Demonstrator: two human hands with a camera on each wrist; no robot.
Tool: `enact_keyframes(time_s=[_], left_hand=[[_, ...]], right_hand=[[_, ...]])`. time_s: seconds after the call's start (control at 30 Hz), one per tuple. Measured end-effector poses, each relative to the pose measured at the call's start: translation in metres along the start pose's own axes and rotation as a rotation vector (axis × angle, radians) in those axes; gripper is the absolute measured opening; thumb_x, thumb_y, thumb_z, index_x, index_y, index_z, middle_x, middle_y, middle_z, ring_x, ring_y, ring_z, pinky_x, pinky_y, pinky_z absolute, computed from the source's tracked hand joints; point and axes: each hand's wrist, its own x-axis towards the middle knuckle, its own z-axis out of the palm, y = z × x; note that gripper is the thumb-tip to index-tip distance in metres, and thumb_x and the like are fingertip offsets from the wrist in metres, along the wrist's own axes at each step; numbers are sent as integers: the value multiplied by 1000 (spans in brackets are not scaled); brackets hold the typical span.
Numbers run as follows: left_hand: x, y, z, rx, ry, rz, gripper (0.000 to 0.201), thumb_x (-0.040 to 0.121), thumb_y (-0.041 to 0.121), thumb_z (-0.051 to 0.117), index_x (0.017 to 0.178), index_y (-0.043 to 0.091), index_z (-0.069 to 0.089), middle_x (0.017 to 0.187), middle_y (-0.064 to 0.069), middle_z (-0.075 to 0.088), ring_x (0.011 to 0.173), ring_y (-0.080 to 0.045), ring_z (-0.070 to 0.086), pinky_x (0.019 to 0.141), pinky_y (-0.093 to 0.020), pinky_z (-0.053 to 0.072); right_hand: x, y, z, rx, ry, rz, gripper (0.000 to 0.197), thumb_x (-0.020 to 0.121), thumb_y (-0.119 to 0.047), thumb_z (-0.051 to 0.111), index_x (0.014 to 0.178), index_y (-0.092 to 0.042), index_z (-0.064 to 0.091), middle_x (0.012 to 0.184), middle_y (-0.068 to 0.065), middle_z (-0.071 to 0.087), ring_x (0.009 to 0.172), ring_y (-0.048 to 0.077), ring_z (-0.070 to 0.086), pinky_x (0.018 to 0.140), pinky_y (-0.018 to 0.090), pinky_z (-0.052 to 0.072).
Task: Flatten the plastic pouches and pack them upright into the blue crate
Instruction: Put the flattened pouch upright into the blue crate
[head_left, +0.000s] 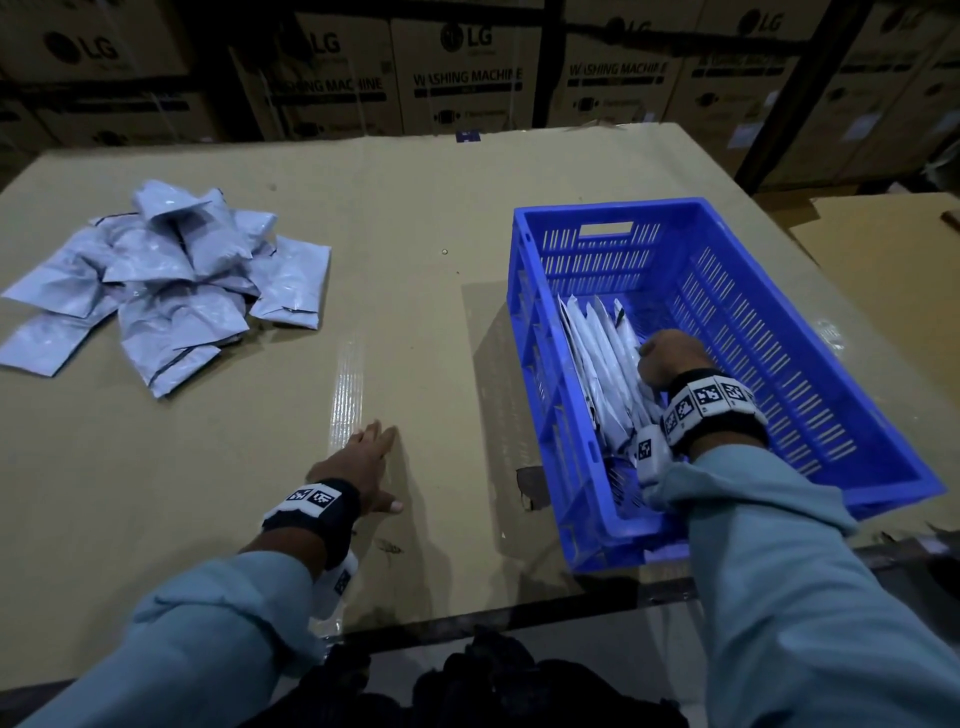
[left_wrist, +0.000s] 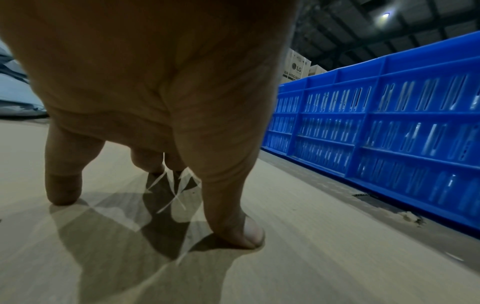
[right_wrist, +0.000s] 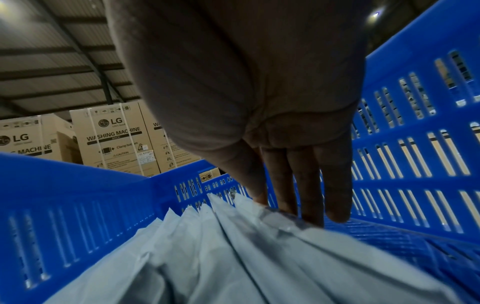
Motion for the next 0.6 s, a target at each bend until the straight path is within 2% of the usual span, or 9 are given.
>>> enact_keyframes(time_s=[0.27,0.4,0.6], left_hand=[[2,-2,3,0,-8,11,127,75,48,86,163,28,-4,171,1,-12,158,-24,2,121,-56,28],[2,-1,4,9,-1,9,127,75,48,87,163,29,-3,171,1,-11,158,-24,3,121,-56,29],[3,-2,6,5,16,8,127,75,47,87,162,29,-2,171,1,-9,158,-24,3,121,-57,28]], right_hand=[[-5,2,0,-12,1,-22,24,91,-12,66,112,-4,74,118,16,70,108,37,66,91,48,59],[-7,3,-1,12,-1,-8,21,88,-10,71,108,-4,75,111,16,73,100,35,69,86,45,60],[-10,2,-4,25,22,-5,22,88,-7,66,108,-4,74,115,17,70,105,37,67,88,46,60]])
